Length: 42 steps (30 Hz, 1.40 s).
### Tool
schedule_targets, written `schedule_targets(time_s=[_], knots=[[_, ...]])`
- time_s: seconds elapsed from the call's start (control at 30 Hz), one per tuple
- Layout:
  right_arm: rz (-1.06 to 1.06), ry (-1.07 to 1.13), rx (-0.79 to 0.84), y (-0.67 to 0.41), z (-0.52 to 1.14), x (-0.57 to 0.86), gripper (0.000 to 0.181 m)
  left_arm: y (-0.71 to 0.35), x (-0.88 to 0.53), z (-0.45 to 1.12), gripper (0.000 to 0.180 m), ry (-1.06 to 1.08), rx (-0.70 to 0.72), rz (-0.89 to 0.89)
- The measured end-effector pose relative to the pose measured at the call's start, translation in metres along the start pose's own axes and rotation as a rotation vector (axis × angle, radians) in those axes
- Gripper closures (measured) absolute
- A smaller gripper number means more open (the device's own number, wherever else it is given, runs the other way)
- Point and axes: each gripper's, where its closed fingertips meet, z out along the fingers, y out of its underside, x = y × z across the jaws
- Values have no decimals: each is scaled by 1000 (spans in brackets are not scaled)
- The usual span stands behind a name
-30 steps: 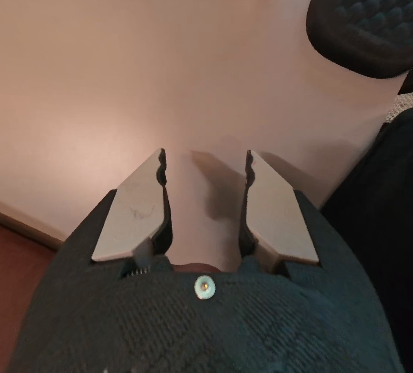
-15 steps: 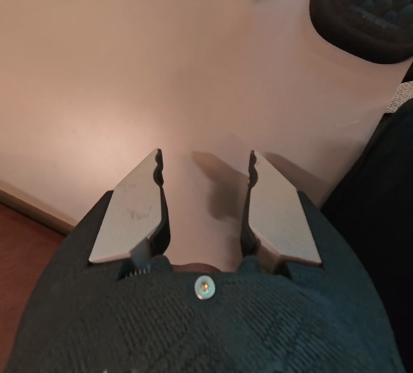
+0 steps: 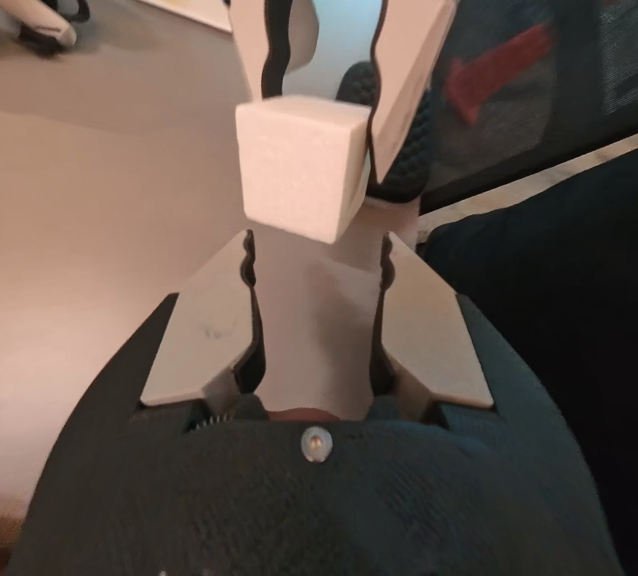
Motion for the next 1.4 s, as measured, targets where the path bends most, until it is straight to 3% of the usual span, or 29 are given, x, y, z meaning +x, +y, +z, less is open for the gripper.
schedule_targets(time_s=[0.07,0.17,0.23,0.27,0.63,0.83,0.9,1.17,1.4], knots=[[-9,-33,14,-6,2,-9,124,-6,4,-2,110,37,31,-22],[-7,-65,38,-11,4,-15,124,-1,2,-5,129,62,29,-53],[4,-91,57,-14,4,-17,124,-3,3,-8,125,89,62,-74],[5,-108,60,-15,4,-19,124,-6,3,-9,114,95,83,-87],[23,-98,149,-47,-3,-2,124,-18,-21,-21,121,66,187,-151],[-21,-77,89,-78,-9,22,125,-21,-52,-32,121,6,272,-254],[-67,-35,57,-99,-22,38,124,-8,-64,-32,107,-26,240,-287],[-191,429,21,-266,-168,192,124,61,-68,-1,116,-134,-34,-96],[-145,541,-115,-343,-202,288,124,72,-60,3,120,-120,-42,-116]])
